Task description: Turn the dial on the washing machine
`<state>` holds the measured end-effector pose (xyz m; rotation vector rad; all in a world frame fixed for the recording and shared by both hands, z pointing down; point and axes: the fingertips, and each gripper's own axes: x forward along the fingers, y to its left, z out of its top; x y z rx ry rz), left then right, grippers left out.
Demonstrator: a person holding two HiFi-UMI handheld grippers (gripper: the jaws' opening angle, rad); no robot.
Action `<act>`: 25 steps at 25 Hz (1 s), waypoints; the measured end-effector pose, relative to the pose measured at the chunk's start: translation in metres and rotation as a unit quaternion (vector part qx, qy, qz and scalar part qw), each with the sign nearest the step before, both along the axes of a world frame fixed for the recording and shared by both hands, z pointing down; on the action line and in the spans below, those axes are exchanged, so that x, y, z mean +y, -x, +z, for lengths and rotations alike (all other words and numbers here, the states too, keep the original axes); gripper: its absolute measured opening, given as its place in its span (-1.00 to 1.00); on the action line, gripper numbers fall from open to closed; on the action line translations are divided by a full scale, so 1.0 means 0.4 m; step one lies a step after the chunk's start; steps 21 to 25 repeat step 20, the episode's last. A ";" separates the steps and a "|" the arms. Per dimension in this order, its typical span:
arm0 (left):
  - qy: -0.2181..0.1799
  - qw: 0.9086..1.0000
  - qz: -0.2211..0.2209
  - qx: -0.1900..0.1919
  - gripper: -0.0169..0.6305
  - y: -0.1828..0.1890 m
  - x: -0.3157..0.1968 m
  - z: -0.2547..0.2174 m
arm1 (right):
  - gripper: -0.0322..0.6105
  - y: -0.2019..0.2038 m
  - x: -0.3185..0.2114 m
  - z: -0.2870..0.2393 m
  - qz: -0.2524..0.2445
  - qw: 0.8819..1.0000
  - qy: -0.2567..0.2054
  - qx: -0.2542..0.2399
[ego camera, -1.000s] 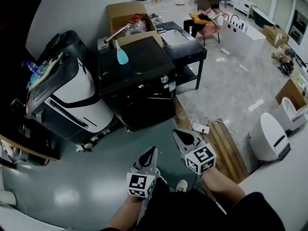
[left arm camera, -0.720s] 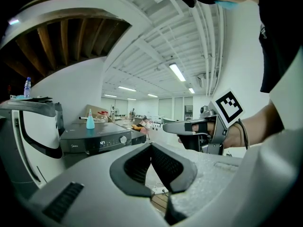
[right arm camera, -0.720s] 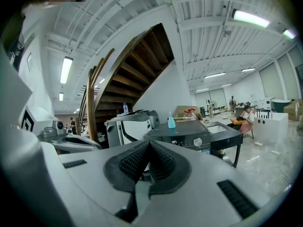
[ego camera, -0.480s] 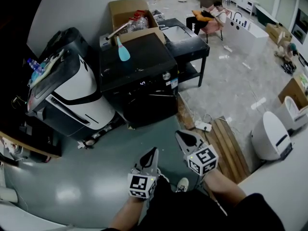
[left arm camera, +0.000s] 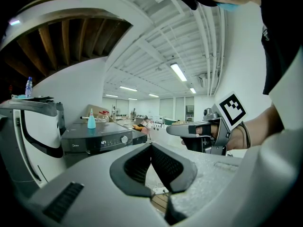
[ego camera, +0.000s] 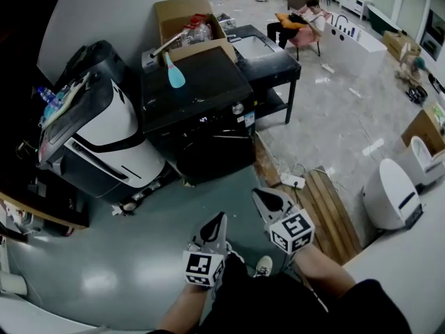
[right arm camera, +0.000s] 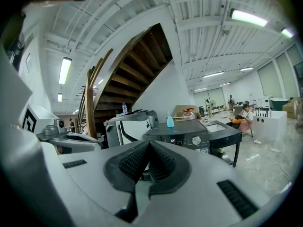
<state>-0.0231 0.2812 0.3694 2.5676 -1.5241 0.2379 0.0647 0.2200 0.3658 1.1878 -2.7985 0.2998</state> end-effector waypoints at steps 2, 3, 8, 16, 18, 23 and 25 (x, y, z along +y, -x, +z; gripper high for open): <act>0.000 1.000 0.000 0.001 -0.93 -0.008 0.001 -0.008 | -0.91 -0.005 0.004 -0.006 0.000 1.000 -0.001 -0.001; 0.000 1.000 0.000 0.001 -0.93 -0.011 0.002 -0.013 | -0.91 -0.006 0.007 -0.006 -0.001 1.000 -0.002 -0.002; 0.006 1.000 -0.001 -0.004 -0.93 -0.013 0.007 -0.013 | -0.91 -0.012 0.011 -0.008 0.001 1.000 -0.003 -0.002; 0.000 1.000 0.004 0.001 -0.93 -0.029 0.012 -0.010 | -0.91 -0.024 0.019 -0.001 0.003 1.000 -0.003 -0.001; 0.002 1.000 0.004 0.001 -0.93 -0.031 0.014 -0.006 | -0.91 -0.026 0.020 0.000 0.004 1.000 -0.002 -0.001; 0.003 1.000 0.005 0.000 -0.93 -0.032 0.014 -0.002 | -0.91 -0.029 0.021 0.002 0.005 1.000 -0.001 -0.001; 0.003 1.000 0.005 0.000 -0.93 -0.032 0.014 -0.002 | -0.91 -0.029 0.021 0.002 0.005 1.000 -0.001 -0.001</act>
